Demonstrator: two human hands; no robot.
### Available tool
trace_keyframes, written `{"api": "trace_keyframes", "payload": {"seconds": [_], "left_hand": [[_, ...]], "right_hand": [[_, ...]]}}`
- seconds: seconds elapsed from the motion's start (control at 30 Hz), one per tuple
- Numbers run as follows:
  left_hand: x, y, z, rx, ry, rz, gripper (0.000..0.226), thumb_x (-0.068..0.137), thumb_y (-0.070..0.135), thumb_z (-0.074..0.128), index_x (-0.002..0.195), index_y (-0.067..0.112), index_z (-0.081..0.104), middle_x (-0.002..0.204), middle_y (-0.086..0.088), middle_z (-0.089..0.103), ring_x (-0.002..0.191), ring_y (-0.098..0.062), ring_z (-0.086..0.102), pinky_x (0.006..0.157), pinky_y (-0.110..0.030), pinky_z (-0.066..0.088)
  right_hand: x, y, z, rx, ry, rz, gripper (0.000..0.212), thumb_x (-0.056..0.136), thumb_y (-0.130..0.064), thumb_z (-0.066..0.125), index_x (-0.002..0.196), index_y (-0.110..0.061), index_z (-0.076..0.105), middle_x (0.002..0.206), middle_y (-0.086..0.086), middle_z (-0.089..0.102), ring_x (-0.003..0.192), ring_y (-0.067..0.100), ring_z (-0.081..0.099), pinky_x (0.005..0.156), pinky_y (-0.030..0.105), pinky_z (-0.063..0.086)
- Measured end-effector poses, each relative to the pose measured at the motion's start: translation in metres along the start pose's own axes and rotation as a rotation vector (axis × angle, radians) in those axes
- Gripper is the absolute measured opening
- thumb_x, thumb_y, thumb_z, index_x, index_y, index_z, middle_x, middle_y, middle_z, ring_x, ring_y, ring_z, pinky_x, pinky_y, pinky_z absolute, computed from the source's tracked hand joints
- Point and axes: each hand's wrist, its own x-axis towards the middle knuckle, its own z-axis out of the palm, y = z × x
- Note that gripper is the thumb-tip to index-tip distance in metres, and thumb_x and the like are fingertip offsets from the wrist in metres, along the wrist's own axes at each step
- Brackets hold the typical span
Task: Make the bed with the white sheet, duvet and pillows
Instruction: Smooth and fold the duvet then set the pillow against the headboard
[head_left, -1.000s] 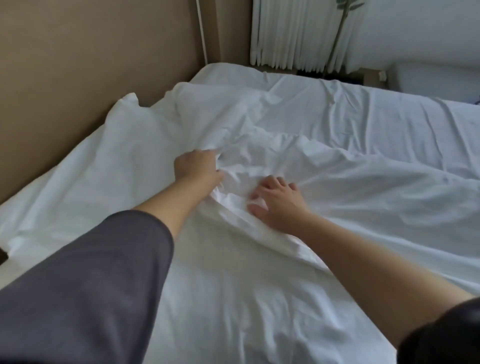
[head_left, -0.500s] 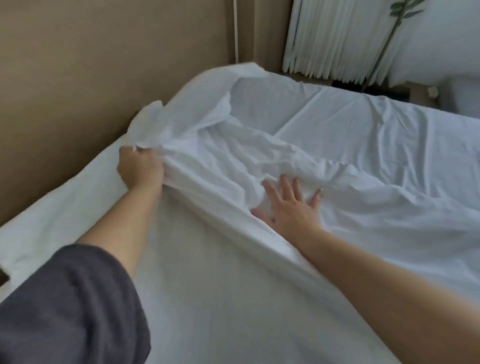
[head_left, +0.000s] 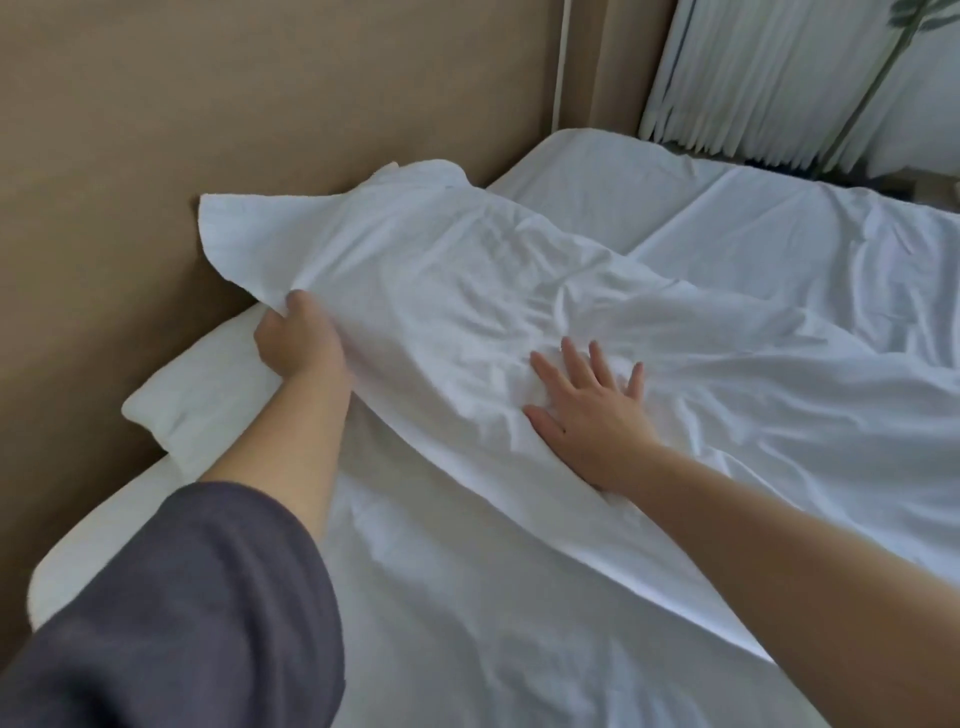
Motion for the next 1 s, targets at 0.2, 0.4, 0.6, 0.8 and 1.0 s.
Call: {"api": "trace_keyframes", "payload": {"seconds": [0.2, 0.4, 0.6, 0.8, 1.0], "left_hand": [[0.008, -0.054, -0.042, 0.466, -0.017, -0.097, 0.044, 0.088, 0.025, 0.049, 0.125, 0.002, 0.055, 0.125, -0.019, 0.060, 0.112, -0.039, 0.056, 0.094, -0.042, 0.048], [0.033, -0.004, -0.005, 0.891, -0.013, 0.595, 0.064, 0.085, 0.016, 0.057, 0.142, 0.011, 0.030, 0.148, -0.012, 0.031, 0.135, -0.032, 0.030, 0.104, -0.051, 0.030], [0.079, 0.045, 0.105, 1.157, -0.399, 0.938, 0.041, 0.089, 0.017, 0.048, 0.130, 0.011, 0.051, 0.139, -0.009, 0.046, 0.129, -0.030, 0.040, 0.103, -0.043, 0.032], [0.124, 0.061, 0.218, 1.335, -0.526, 0.842, 0.045, 0.097, 0.037, 0.036, 0.136, 0.016, 0.044, 0.142, -0.009, 0.044, 0.128, -0.031, 0.040, 0.104, -0.046, 0.031], [0.138, 0.042, 0.253, 1.379, -0.354, 0.889, 0.037, 0.100, 0.040, 0.038, 0.104, 0.012, 0.063, 0.110, -0.020, 0.062, 0.105, -0.039, 0.056, 0.076, -0.038, 0.037]], "right_hand": [[-0.003, -0.001, 0.008, -0.066, -0.050, 0.004, 0.063, 0.098, -0.059, 0.021, 0.154, -0.037, 0.003, 0.163, 0.000, -0.013, 0.150, 0.029, -0.012, 0.112, 0.069, 0.000], [0.039, -0.001, 0.000, -0.007, 0.078, 0.008, 0.067, 0.096, -0.061, 0.025, 0.154, -0.035, 0.007, 0.164, 0.001, -0.012, 0.150, 0.028, -0.013, 0.114, 0.066, -0.003], [0.140, 0.023, -0.041, 0.026, 0.065, 0.103, 0.065, 0.097, -0.062, 0.020, 0.154, -0.037, 0.003, 0.163, 0.000, -0.009, 0.150, 0.031, -0.010, 0.111, 0.070, -0.002], [0.179, 0.049, 0.012, -0.057, -0.106, 0.078, 0.083, 0.080, -0.075, -0.006, 0.152, -0.033, -0.019, 0.161, 0.007, -0.022, 0.147, 0.038, -0.015, 0.108, 0.074, 0.002], [0.193, 0.069, 0.048, -0.029, -0.104, 0.065, 0.087, 0.076, -0.073, -0.007, 0.153, -0.032, -0.016, 0.160, 0.008, -0.025, 0.147, 0.038, -0.018, 0.107, 0.074, -0.003]]}}
